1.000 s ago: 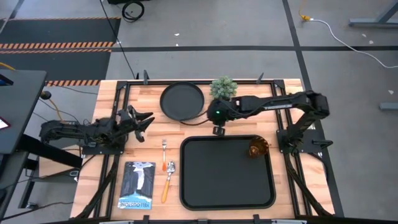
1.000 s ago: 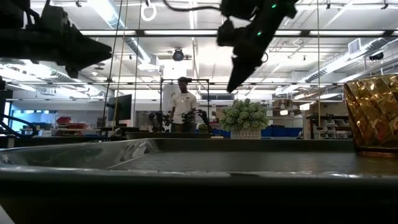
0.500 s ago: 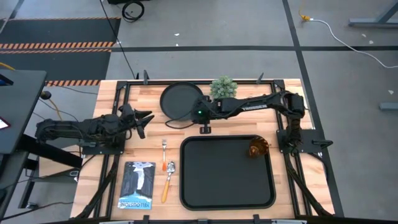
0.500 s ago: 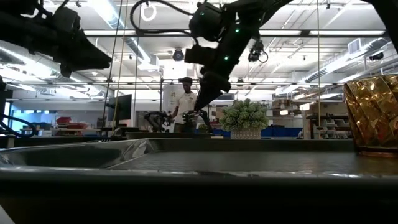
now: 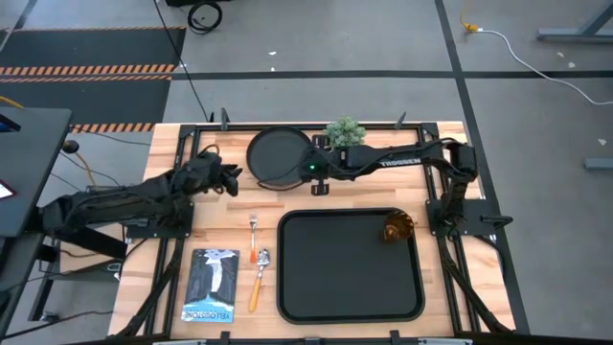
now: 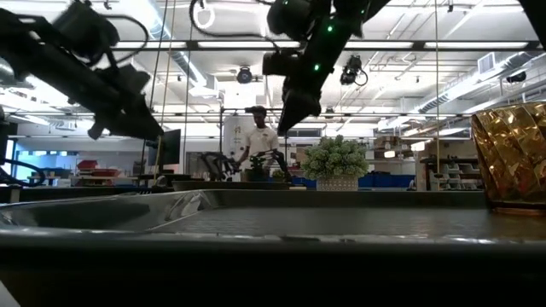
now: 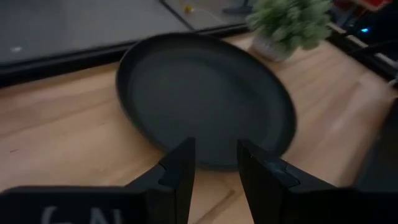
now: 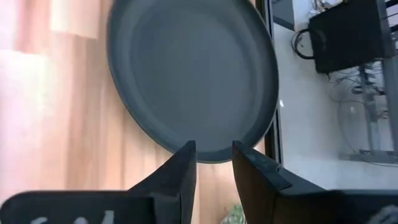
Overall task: Pick and place plate/cup/fork/spoon on tray
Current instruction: Put the black plate on the black tray to the bottom left of the orange cup
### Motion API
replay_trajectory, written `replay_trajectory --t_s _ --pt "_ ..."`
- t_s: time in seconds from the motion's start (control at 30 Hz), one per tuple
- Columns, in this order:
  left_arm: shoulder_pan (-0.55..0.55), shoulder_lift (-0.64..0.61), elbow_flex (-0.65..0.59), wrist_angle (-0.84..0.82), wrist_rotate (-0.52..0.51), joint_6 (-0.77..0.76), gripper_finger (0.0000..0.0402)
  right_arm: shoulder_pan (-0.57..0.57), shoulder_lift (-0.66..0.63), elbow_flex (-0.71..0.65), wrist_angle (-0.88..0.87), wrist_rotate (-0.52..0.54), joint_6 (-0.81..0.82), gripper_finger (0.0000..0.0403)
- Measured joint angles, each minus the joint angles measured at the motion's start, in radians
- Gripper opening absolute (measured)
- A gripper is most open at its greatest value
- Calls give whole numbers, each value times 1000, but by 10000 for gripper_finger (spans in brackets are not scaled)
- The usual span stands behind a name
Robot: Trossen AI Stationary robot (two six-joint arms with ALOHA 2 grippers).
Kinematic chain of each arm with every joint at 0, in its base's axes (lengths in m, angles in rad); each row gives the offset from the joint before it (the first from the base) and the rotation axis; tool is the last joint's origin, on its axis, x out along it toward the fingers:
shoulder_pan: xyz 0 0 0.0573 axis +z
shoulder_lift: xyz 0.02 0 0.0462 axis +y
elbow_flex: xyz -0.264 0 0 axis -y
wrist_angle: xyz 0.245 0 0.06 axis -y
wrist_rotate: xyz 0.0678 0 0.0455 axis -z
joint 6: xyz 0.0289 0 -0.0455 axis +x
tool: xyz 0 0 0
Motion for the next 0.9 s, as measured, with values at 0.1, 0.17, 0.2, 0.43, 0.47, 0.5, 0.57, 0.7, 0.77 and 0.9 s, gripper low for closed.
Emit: replay_trajectory --t_s 0.1,0.17,0.2,0.43,0.47,0.5,0.57,0.7,0.77,0.9 --pt "106 74 0 56 75 31 128 0 -23 0 -5 -59 28 110" --pt "180 120 0 91 133 40 128 0 -31 0 -6 -81 35 110" --pt "216 144 0 114 167 41 128 0 -35 0 -5 -88 35 110" --pt "397 357 67 189 422 62 128 1 -44 0 4 -92 33 110" --pt "407 393 97 173 430 76 128 1 -44 0 4 -92 33 110" --pt "415 426 132 146 434 89 128 1 -44 0 2 -92 36 110" --pt "428 485 203 88 435 129 128 1 -44 0 -7 -92 44 110" --pt "455 592 335 -10 406 199 131 1 -44 0 -59 -92 60 110" --pt "472 643 381 -45 398 225 138 1 -44 0 -85 -93 80 110" --pt "501 739 435 -75 397 255 164 4 -44 0 -110 -96 116 110"
